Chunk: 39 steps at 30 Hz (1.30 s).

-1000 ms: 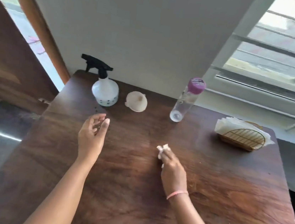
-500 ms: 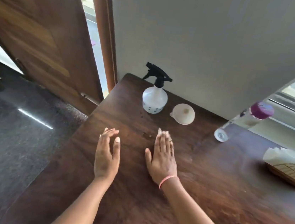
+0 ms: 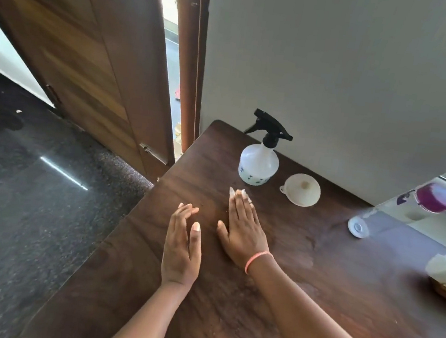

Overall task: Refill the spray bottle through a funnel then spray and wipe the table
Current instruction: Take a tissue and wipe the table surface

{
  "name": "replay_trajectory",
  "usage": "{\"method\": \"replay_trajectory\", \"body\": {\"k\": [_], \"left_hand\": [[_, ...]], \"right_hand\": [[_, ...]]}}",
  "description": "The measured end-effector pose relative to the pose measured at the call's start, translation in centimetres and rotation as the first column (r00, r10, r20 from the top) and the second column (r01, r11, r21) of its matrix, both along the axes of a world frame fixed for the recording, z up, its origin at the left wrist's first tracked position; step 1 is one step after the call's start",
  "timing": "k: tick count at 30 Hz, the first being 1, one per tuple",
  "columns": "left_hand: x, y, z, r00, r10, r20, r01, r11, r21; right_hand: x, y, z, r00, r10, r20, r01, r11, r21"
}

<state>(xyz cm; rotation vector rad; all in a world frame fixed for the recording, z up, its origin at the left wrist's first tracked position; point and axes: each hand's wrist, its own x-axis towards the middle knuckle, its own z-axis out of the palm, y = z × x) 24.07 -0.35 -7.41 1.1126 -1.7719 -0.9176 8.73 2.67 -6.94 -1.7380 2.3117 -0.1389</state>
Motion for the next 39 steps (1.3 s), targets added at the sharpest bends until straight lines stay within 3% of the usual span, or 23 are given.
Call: {"method": "replay_trajectory", "body": {"k": [4,9,15,19,23,25,27,30,32,34,36,38,39], "left_hand": [[-0.1,0.0,-0.1,1.000,0.004,0.018,-0.004,1.000,0.001],[-0.2,0.1,0.1,1.000,0.021,0.009,-0.021,1.000,0.009],[-0.2,-0.1,-0.1,1.000,0.004,-0.024,-0.005,1.000,-0.018],[0.2,-0.3,0.4,0.990,0.039,-0.133,-0.040,0.999,-0.006],[1.9,-0.1,0.1,0.977,0.138,-0.166,-0.137,0.990,0.013],[2.6,0.4,0.0,0.968,0.180,-0.176,-0.174,0.984,0.050],[3.3,0.8,0.1,0.964,0.192,-0.183,-0.178,0.980,0.089],[3.9,1.3,0.0,0.973,0.167,-0.160,-0.155,0.984,0.085],[4.1,1.4,-0.2,0.980,0.149,-0.133,-0.140,0.988,0.072],[4.1,1.5,-0.3,0.987,0.122,-0.104,-0.118,0.992,0.049],[4.3,1.4,-0.6,0.993,0.098,-0.064,-0.095,0.994,0.045],[4.3,1.5,-0.6,0.996,0.081,-0.040,-0.080,0.996,0.025],[4.3,1.5,-0.7,0.997,0.075,-0.025,-0.075,0.997,0.018]], "right_hand": [[0.2,-3.6,0.1,0.999,0.000,0.034,-0.001,0.999,0.035],[0.6,-2.8,0.8,0.979,0.175,0.108,-0.175,0.985,-0.014],[-0.2,-3.7,0.5,0.997,0.068,0.037,-0.069,0.997,0.034],[4.6,-3.5,0.2,0.961,0.259,0.099,-0.261,0.965,0.004],[7.5,2.4,-0.3,0.920,0.391,0.007,-0.390,0.919,-0.052],[5.4,5.1,0.0,0.971,0.238,0.008,-0.237,0.967,-0.090],[2.0,7.5,0.0,0.998,-0.061,0.000,0.061,0.994,-0.094],[-0.8,8.9,0.1,0.903,-0.428,-0.028,0.428,0.903,-0.033],[1.0,7.5,0.2,0.862,-0.507,0.007,0.507,0.861,-0.043],[4.3,5.6,0.4,0.917,-0.396,0.048,0.399,0.913,-0.090],[7.9,4.1,0.4,0.991,-0.092,0.096,0.100,0.991,-0.084],[9.5,3.4,0.3,0.985,0.168,0.040,-0.167,0.986,-0.022],[8.6,2.8,0.2,0.981,0.192,0.001,-0.192,0.981,-0.021]]}}
